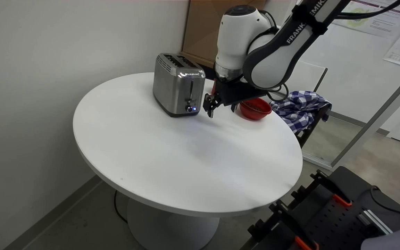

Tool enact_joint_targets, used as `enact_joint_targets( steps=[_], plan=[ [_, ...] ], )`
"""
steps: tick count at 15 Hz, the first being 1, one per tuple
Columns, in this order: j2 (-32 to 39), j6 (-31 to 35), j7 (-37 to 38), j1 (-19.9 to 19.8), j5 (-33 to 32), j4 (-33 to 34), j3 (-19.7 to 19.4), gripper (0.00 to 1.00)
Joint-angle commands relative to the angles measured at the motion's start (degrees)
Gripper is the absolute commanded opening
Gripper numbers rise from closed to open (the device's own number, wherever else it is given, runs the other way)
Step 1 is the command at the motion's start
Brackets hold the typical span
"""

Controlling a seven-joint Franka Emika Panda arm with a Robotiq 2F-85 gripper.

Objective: Turn off the switch of the toaster

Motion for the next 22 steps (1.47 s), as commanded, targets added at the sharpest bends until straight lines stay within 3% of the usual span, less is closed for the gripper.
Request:
enact_joint_targets(
  steps=[1,8,11,22],
  plan=[
    [-1.77,1.48,-2.87,-0.82,-1.13,-1.65,0.62,1.00],
    [-0.41,4.13,-16.75,-7.34,2.99,-0.72,5.08,1.00],
    [1.01,2.73,-18.93,-8.69,2.60,1.26,4.83,1.00],
    [6.69,6.42,-7.85,-2.96,-6.80,7.10,-1.10,1.00]
  ],
)
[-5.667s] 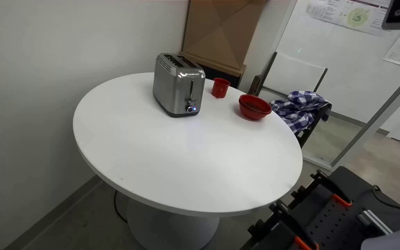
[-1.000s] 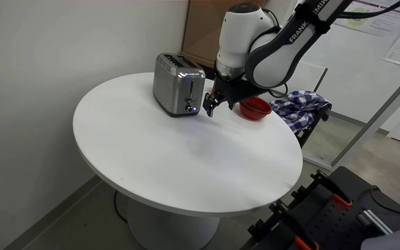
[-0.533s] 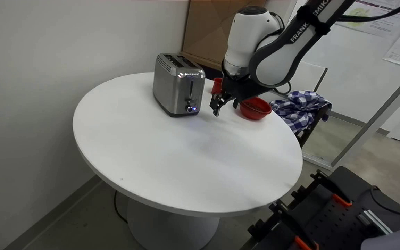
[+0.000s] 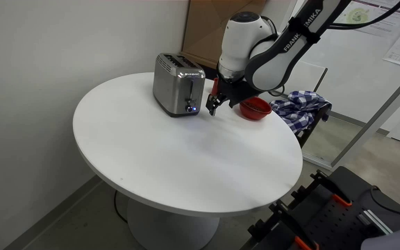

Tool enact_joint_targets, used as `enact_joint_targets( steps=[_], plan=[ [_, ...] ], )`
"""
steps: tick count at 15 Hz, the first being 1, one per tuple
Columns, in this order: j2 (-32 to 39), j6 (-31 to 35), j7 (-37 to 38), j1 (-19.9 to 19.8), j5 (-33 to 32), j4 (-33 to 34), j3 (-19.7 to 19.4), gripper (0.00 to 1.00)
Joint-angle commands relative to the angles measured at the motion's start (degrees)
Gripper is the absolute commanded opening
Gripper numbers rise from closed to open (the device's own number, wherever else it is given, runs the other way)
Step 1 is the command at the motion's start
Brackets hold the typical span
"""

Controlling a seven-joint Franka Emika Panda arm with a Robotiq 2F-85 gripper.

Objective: Turn off the switch of the toaster

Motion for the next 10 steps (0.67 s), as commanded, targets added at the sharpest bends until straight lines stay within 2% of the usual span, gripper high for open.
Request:
enact_joint_targets(
  steps=[1,10],
  plan=[
    [3.16,3.40,4.12,2.49,-4.00,2.95,-2.47,1.00],
    [8.38,10.37,10.30,6.65,-10.22,8.31,-8.06,1.00]
  ],
)
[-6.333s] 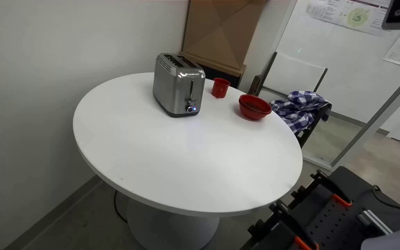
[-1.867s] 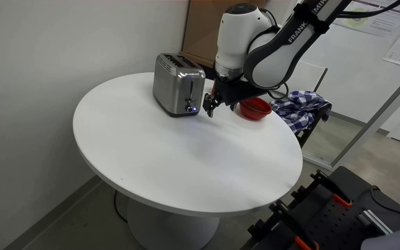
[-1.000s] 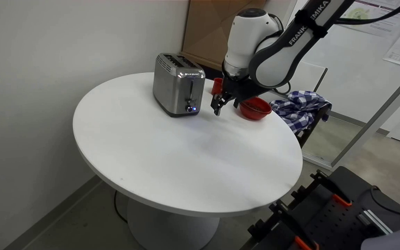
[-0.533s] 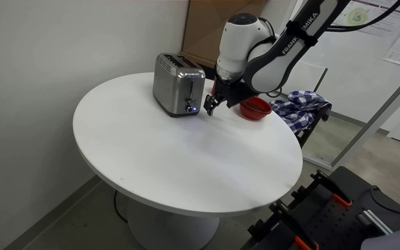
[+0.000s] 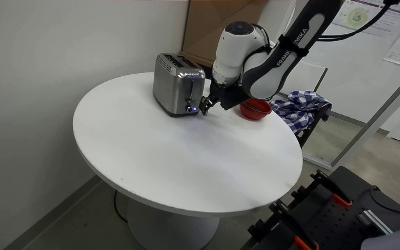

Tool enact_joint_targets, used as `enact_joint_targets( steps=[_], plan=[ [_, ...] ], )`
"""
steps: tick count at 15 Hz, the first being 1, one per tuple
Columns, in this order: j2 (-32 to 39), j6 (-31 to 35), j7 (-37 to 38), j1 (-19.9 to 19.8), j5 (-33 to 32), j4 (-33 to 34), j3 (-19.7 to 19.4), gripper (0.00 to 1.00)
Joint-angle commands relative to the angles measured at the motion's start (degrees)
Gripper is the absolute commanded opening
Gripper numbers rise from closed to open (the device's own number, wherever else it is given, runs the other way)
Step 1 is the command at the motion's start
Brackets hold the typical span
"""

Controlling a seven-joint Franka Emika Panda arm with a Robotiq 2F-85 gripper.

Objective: Turn off the switch of the toaster

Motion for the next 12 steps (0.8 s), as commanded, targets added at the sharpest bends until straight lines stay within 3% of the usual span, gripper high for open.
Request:
enact_joint_targets(
  steps=[1,7,12],
  plan=[
    [2.88,3.97,5.06,2.88,-3.58,3.42,-3.69,1.00],
    [4.75,7.71,10.30,6.67,-6.41,5.38,-8.17,1.00],
    [5.25,7.32,7.78,5.54,-4.94,4.70,-6.43,1.00]
  ],
)
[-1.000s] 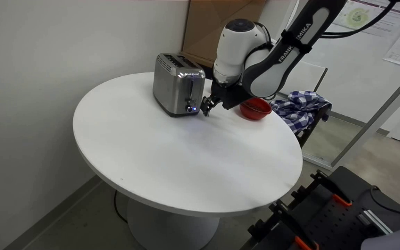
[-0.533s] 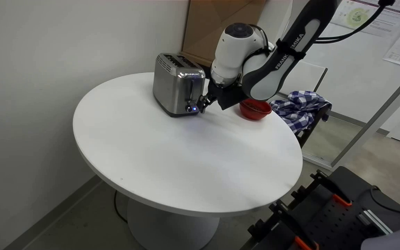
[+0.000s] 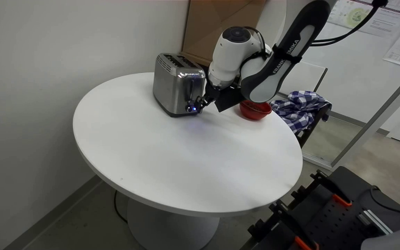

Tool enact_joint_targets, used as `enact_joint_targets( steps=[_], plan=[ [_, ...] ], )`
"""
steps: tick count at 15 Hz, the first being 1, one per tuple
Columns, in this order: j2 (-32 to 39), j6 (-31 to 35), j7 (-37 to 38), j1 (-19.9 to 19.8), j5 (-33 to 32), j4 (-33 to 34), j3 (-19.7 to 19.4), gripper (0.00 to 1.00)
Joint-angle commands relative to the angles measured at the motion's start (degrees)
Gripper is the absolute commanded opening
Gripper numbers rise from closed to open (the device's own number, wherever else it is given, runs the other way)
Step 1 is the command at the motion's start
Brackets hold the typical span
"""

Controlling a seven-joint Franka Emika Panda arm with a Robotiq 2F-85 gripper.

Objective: Turn off the switch of the toaster

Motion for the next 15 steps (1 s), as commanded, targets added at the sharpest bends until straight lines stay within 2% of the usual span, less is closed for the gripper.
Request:
enact_joint_targets(
  steps=[1,6,13,15],
  plan=[
    [1.31,1.48,-0.17,-0.37,-0.25,0.76,0.30,1.00],
    [1.83,3.29,3.14,1.74,-1.74,1.70,-2.31,1.00],
    [2.78,8.81,8.39,7.73,-3.49,2.94,-9.72,1.00],
    [2.67,8.45,6.34,7.11,-2.86,1.76,-8.61,1.00]
  ],
)
